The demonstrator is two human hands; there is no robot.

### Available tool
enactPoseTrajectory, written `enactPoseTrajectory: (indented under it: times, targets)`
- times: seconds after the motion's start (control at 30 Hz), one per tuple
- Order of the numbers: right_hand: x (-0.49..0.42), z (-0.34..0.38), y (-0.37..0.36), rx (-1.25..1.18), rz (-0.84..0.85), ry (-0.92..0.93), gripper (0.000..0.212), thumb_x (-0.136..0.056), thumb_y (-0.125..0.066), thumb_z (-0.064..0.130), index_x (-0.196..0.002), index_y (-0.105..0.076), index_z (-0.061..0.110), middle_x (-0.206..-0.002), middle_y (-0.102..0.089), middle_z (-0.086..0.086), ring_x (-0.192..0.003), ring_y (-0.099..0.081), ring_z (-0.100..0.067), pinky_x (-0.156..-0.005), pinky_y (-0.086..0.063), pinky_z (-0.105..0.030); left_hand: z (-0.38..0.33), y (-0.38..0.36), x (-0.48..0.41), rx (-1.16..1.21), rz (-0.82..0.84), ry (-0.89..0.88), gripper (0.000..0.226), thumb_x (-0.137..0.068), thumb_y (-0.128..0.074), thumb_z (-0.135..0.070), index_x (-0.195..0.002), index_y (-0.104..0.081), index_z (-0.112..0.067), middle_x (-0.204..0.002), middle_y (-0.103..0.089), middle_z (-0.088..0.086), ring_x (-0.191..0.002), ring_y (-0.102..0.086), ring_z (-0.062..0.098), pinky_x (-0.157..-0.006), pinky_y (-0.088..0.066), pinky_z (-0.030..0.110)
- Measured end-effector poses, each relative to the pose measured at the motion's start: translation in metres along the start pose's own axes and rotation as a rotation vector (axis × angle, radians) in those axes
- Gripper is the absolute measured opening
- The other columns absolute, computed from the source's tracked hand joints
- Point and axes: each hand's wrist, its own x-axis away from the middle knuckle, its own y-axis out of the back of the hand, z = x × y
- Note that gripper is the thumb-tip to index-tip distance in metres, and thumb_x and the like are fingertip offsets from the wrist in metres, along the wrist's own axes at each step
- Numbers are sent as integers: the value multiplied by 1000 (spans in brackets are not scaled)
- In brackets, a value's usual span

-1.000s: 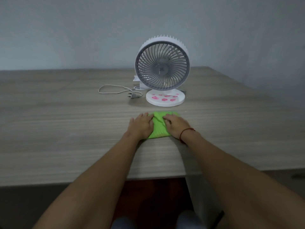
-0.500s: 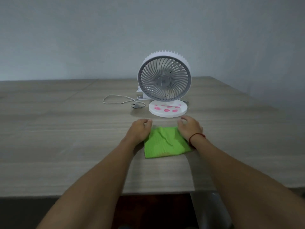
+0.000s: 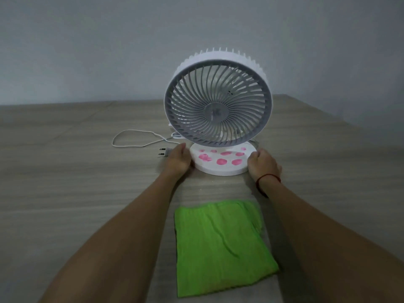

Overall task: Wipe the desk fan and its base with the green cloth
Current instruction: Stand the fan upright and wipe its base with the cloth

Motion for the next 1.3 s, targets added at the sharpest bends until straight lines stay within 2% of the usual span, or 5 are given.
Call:
enactPoseTrajectory:
  times: [0.17,0.47,0.8,1.03,1.3]
  targets:
    - [-10,1,-2,10,60,96,42,-88,-34,22,-124,-54,22,-125,-62,-13,-118,-51,-33,-105,-34,-42,5,-8,-14,-15,66,1,43,-95,-33,-18,-135,-48,-15,-143,-49,9,-130,-44,24,-92,-27,15]
    - [6,-1,12,8,267,109,46,-92,-32,20,-136,-47,25,-138,-53,-12,-127,-46,-34,-110,-34,-41,8,18,39,-61,128,-108,42,-93,-37,-13,-133,-51,-15,-133,-59,10,-124,-53,27,-107,-40,40]
    - [63,-2,32,-42,339,77,41,-94,-36,15,-129,-54,9,-136,-55,-19,-125,-50,-36,-109,-39,-40,9,35,114,-189,43,-14,33,-96,-36,-24,-118,-56,-8,-123,-62,19,-111,-57,35,-92,-44,38]
    - [96,-2,51,-221,262,4,38,-95,-34,18,-115,-57,-4,-126,-56,-27,-116,-54,-37,-96,-42,-36,2,45,145,121,-3,74,27,-92,-45,-20,-101,-63,-3,-107,-68,22,-101,-63,37,-91,-51,46]
    - [166,-19,76,-82,179,60,59,-91,-35,54,-87,-70,7,-106,-69,-18,-104,-62,-35,-89,-45,-36,6,45,199,-435,-155,-81,65,-71,-38,-79,-79,-70,-23,-89,-74,-2,-95,-64,22,-89,-39,39]
